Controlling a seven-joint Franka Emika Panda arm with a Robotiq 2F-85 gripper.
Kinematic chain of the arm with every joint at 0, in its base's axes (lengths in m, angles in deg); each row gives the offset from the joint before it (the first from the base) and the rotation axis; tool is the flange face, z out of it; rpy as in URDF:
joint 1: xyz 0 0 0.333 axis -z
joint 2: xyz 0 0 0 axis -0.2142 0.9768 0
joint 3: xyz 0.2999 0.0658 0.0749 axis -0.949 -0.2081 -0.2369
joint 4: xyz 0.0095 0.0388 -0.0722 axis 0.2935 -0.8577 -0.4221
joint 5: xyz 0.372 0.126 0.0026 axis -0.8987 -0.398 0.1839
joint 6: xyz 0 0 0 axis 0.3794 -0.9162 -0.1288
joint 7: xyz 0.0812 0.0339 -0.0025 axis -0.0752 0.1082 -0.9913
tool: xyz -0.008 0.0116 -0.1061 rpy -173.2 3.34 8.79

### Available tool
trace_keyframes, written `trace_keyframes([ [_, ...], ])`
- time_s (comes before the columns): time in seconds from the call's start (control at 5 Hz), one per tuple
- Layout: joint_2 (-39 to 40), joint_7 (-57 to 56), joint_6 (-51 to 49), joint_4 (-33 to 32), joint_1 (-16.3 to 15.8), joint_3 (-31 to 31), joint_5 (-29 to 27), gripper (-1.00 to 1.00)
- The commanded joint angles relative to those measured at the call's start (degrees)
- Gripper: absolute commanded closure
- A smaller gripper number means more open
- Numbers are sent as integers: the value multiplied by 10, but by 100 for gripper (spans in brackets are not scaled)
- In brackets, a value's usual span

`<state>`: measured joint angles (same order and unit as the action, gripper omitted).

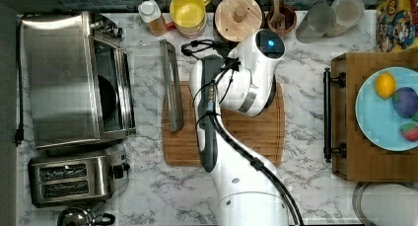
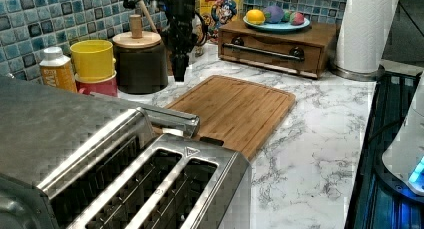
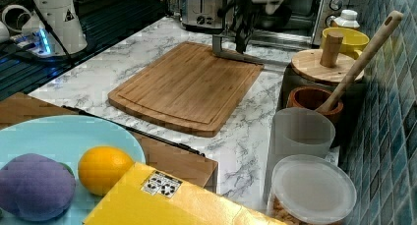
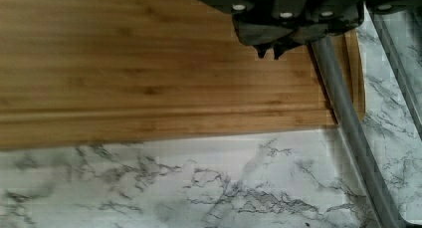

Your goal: Close the oven.

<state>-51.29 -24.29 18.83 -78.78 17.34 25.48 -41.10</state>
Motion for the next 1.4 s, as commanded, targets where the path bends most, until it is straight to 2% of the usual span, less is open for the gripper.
trace_keyframes([
  [0.2, -51, -148, 42, 51, 35, -48, -145, 100],
  [0.6, 17, -198, 93, 71, 19, -71, -129, 100],
  [0.8, 30, -223, 67, 90, 27, -80, -117, 100],
  [1.2, 70, -220, 45, 117, 17, -89, -77, 100],
  [1.4, 67, -225, 40, 113, 27, -110, -95, 100],
])
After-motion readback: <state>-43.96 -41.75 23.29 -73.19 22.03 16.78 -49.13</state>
